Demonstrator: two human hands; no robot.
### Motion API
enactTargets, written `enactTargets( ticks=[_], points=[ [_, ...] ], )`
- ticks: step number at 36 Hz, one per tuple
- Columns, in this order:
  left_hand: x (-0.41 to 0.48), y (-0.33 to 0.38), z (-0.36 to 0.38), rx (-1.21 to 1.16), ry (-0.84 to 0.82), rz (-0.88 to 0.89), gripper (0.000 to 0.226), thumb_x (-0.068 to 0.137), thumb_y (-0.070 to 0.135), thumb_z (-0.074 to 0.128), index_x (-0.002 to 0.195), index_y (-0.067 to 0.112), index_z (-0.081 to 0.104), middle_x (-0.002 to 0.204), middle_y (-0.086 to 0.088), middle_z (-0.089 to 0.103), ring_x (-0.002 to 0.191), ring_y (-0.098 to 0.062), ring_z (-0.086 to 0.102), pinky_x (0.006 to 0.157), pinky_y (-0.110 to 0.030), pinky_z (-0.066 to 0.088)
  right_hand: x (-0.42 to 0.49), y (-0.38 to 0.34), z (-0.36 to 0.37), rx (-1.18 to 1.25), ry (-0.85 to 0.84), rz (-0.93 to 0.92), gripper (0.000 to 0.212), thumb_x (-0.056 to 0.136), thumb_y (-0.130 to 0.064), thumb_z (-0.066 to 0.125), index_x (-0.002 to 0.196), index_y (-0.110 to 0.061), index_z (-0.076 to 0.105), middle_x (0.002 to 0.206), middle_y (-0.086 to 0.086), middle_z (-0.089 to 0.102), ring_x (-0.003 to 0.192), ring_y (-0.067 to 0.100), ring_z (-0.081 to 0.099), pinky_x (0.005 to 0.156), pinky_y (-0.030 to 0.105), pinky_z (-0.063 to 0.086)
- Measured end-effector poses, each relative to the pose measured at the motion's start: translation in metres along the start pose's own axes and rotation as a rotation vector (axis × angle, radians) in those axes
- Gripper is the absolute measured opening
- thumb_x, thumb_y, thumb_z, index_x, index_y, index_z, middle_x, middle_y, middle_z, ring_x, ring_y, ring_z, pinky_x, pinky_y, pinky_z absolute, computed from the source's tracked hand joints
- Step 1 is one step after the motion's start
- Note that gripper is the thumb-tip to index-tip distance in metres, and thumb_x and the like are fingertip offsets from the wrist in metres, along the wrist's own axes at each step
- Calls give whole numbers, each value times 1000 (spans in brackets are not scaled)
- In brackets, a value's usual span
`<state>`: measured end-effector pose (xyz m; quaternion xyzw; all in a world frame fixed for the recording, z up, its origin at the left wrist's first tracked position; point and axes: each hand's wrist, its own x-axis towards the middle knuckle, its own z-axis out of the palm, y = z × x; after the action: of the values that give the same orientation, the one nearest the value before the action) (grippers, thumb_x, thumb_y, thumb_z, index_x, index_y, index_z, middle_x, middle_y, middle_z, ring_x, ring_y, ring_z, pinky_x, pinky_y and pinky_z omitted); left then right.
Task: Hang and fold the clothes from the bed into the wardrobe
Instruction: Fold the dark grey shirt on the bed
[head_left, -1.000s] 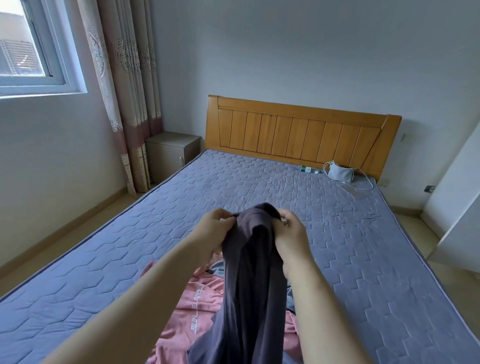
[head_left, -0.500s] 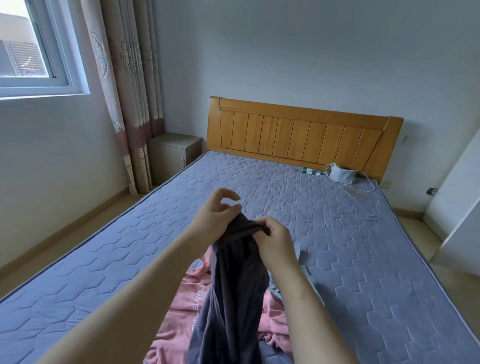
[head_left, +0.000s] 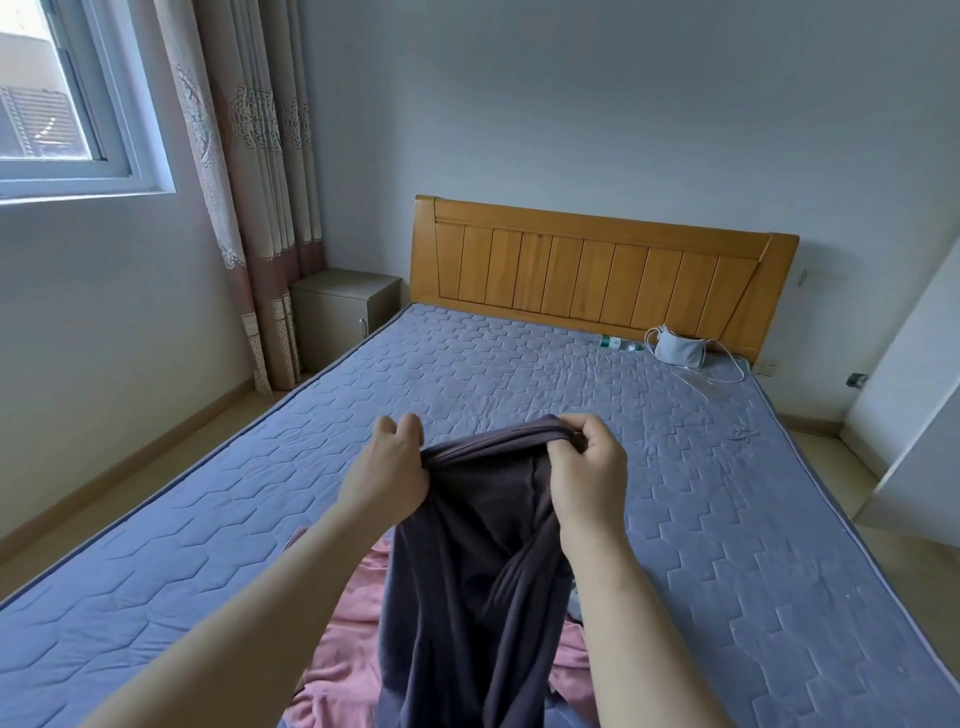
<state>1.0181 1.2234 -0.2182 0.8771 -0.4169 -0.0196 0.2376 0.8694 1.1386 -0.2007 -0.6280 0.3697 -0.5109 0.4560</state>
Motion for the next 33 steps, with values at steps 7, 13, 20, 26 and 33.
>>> enactTargets(
  ticks=[7, 13, 20, 26, 33],
  points=[
    [3, -24, -1, 64, 2, -168, 19, 85, 2, 38, 99, 15, 42, 98, -6, 33, 68, -25, 47, 56, -31, 38, -1, -7, -11, -62, 121, 12, 27, 84, 0, 44, 81, -25, 54, 74, -18, 55, 69, 4, 50, 60, 23, 32],
    [18, -8, -17, -635, -17, -307, 27, 87, -5, 36, 84, 16, 52, 84, -15, 53, 61, -27, 57, 61, -39, 59, 5, -3, -19, -300, 117, 59, 13, 90, -15, 48, 86, -16, 61, 95, 9, 61, 92, 31, 54, 73, 35, 43],
    [9, 21, -54, -901, 452, -39, 36, 79, -5, 58, 78, 30, 60, 79, 4, 51, 63, -6, 57, 59, -27, 55, 6, -9, -33, -150, 284, 7, 16, 91, -8, 47, 86, -22, 55, 79, -10, 57, 73, 12, 51, 56, 15, 36],
    [12, 10, -48, -505, 344, -145, 12, 86, 17, 52, 97, 23, 54, 81, 1, 54, 66, -16, 52, 57, -27, 41, 6, -16, -39, -2, 393, 129, 26, 89, -3, 40, 88, -25, 53, 76, -18, 51, 73, 13, 50, 63, 27, 36],
    [9, 4, -23, -375, 78, -235, 17, 87, 19, 42, 102, 18, 49, 82, -12, 60, 70, -31, 63, 65, -39, 56, -8, -27, -56, 83, 505, 166, 37, 83, 2, 35, 74, -30, 50, 80, -9, 56, 83, 27, 58, 77, 49, 54]
  ],
)
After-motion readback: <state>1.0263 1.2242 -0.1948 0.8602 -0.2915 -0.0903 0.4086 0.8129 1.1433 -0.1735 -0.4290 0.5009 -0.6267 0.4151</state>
